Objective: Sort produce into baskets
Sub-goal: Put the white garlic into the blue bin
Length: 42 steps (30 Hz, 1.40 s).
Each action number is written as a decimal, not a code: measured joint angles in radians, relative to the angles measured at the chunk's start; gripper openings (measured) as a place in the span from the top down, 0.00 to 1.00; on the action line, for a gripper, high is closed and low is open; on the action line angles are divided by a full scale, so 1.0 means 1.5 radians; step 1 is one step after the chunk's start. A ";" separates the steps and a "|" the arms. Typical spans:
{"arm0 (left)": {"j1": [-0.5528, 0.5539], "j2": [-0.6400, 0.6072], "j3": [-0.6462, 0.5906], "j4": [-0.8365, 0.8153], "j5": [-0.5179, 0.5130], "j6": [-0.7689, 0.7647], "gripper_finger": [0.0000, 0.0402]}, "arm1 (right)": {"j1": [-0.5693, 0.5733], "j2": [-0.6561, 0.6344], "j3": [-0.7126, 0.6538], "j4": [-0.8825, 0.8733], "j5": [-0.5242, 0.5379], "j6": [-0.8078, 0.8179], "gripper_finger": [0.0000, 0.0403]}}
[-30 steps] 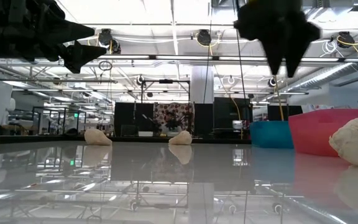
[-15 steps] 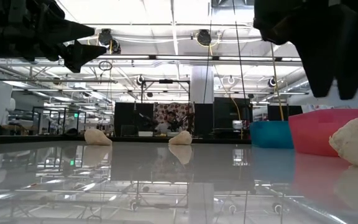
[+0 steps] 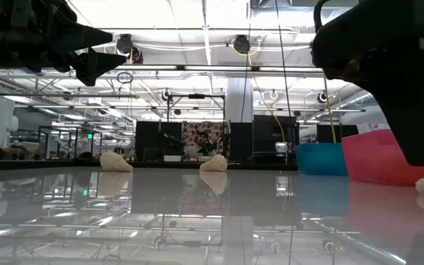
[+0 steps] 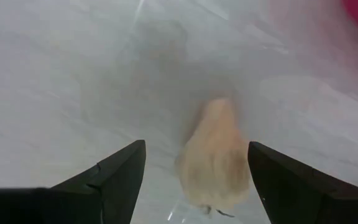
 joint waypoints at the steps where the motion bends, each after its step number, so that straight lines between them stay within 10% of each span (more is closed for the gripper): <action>1: 0.000 0.000 0.000 0.000 -0.001 0.000 0.22 | 0.001 0.000 0.000 0.003 0.000 0.000 0.31; 30: 0.000 0.000 0.000 -0.002 -0.001 -0.001 0.22 | 0.037 -0.002 -0.072 0.053 -0.018 -0.021 0.32; 42: 0.000 0.000 0.000 -0.001 -0.001 -0.001 0.22 | 0.003 -0.022 -0.068 0.039 -0.072 -0.133 0.62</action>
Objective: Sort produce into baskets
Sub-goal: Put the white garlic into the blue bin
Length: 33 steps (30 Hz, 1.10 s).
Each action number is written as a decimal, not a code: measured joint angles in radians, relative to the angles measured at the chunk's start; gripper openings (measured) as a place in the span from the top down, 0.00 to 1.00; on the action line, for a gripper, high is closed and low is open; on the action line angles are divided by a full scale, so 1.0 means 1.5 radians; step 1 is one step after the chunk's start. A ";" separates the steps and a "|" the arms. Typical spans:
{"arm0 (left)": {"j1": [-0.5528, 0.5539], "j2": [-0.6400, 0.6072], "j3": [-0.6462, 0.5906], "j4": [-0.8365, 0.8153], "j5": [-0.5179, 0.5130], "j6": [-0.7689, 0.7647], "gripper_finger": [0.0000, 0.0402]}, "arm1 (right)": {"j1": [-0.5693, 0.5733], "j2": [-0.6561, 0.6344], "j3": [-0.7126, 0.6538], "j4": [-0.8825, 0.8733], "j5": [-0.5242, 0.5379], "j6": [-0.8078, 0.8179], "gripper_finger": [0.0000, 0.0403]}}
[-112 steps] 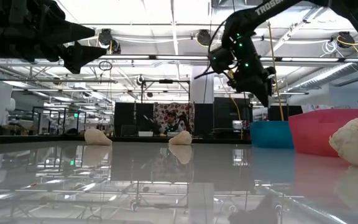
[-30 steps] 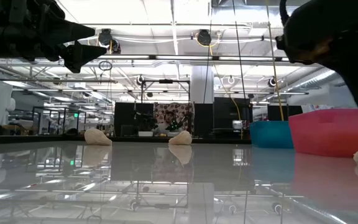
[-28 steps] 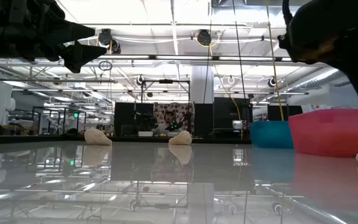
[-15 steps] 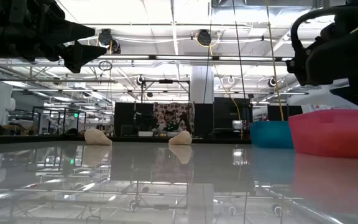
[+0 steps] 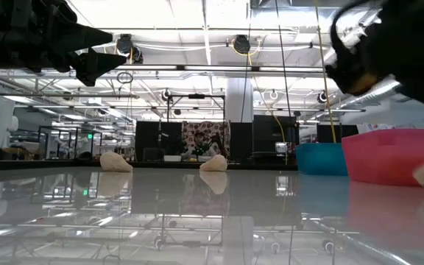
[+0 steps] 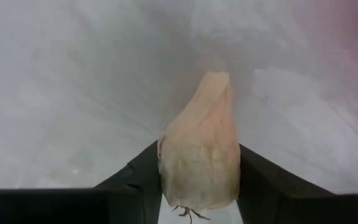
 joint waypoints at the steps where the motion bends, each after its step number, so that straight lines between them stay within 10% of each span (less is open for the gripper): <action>1: 0.000 0.000 0.000 0.000 0.000 0.000 0.22 | -0.007 -0.010 0.000 -0.001 0.000 -0.013 0.64; 24: 0.000 0.000 0.000 -0.003 0.000 0.001 0.22 | -0.384 -0.194 0.001 -0.193 0.421 -0.359 0.60; 33: 0.000 0.000 0.000 -0.004 0.000 0.000 0.22 | -0.585 -0.194 -0.039 -0.180 0.439 -0.473 0.60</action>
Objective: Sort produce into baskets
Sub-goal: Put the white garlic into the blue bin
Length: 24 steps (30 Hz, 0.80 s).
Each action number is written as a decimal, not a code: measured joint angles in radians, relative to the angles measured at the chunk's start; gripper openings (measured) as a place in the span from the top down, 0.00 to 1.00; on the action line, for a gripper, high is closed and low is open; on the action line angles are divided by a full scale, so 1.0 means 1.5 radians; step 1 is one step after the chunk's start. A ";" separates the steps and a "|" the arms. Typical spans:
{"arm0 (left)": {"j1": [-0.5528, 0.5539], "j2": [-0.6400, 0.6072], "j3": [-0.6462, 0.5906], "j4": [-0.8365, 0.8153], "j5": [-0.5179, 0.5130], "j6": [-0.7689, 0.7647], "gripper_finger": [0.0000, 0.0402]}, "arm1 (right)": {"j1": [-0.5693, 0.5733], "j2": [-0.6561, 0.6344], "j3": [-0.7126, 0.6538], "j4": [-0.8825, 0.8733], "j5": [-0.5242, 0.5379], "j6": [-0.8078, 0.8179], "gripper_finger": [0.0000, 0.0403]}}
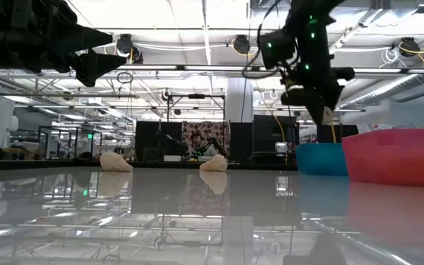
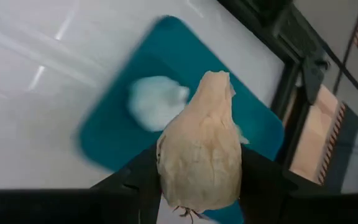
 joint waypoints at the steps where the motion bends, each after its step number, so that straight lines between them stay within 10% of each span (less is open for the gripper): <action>1: 0.000 0.000 0.000 0.000 0.000 0.000 0.22 | -0.016 0.000 -0.006 0.000 0.000 -0.003 0.60; 24: 0.000 0.000 0.000 -0.003 0.000 0.002 0.22 | -0.077 0.000 -0.075 -0.023 -0.002 -0.001 0.27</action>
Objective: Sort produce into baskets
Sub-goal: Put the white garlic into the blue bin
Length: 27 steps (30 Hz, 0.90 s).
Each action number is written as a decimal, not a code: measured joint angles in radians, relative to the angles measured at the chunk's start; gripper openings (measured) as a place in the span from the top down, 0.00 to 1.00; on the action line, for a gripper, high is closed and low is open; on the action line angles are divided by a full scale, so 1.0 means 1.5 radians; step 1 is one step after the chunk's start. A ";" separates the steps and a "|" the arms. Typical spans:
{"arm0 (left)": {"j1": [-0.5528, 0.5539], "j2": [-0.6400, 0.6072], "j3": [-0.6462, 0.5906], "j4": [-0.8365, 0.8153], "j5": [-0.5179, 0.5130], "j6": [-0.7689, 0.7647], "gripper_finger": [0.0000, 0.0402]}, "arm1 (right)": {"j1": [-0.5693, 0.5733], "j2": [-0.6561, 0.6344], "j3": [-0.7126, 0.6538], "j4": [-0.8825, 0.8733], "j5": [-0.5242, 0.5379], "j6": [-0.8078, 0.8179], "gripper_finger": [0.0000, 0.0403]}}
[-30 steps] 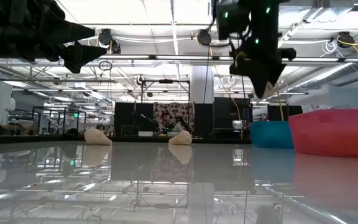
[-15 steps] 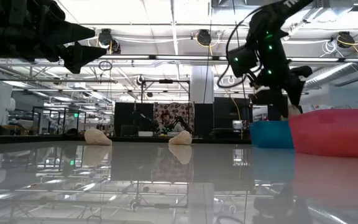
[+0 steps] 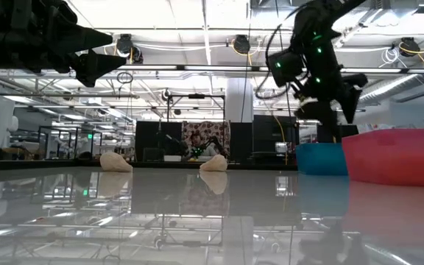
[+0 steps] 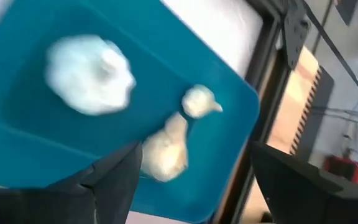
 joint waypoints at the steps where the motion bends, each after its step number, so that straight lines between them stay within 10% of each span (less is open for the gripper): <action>1: 0.000 0.000 0.000 0.000 0.000 0.000 0.22 | 0.006 0.000 0.013 0.001 0.000 -0.001 0.27; 27: 0.000 0.000 0.000 -0.001 0.000 -0.001 0.22 | 0.095 0.154 0.091 0.734 -0.158 -0.183 0.27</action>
